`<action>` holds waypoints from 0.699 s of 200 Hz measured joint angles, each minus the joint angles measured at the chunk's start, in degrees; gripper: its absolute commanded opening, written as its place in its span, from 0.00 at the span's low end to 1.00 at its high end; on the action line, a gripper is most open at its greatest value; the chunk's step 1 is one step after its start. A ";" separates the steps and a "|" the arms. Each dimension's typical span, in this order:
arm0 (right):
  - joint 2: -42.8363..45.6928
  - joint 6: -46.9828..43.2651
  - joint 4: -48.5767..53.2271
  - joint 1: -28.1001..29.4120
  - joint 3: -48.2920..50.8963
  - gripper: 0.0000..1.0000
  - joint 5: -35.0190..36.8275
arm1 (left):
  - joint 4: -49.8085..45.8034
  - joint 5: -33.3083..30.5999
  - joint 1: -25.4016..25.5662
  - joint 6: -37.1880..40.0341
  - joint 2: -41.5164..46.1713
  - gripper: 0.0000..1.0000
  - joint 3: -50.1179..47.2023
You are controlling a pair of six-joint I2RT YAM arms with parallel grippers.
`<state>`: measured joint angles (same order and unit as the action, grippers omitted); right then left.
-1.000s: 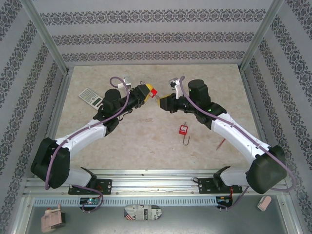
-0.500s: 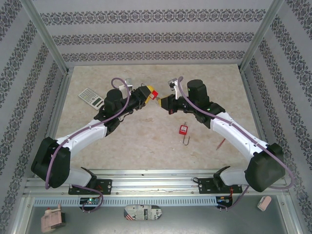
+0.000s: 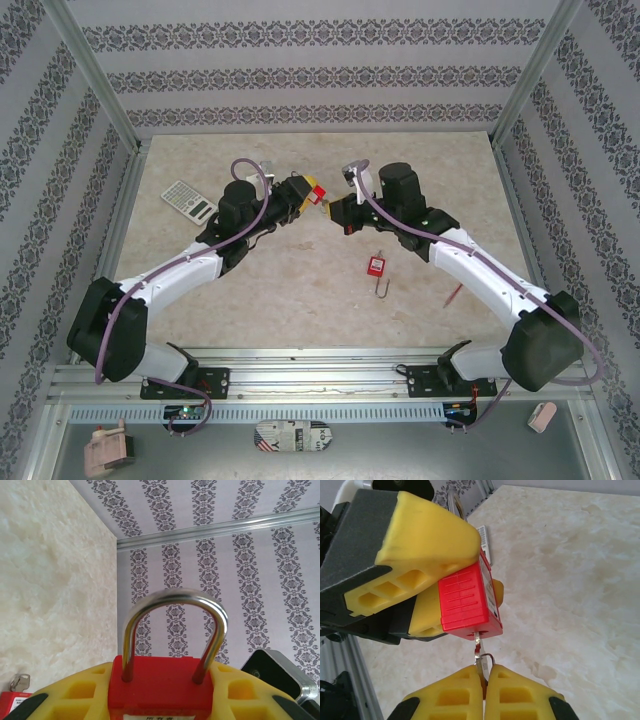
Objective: Unlock with the key
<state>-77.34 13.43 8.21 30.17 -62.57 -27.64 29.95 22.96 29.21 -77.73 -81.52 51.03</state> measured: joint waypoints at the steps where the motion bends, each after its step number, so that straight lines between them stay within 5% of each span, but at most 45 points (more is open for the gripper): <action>1: 0.00 0.02 0.04 0.00 -0.02 0.00 0.02 | 0.02 -0.09 0.00 -0.02 -0.02 0.00 0.00; 66: -0.92 0.15 0.92 -0.26 -1.03 0.00 1.64 | 3.04 -1.22 0.31 -0.28 -1.86 0.00 0.20; 140: -0.28 5.53 -6.23 -6.19 -0.63 0.00 -9.55 | 21.90 2.75 -0.48 3.87 -6.73 0.00 0.20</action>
<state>-77.62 18.96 1.98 23.99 -63.20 -37.19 51.86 25.71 28.73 -73.87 -88.25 51.22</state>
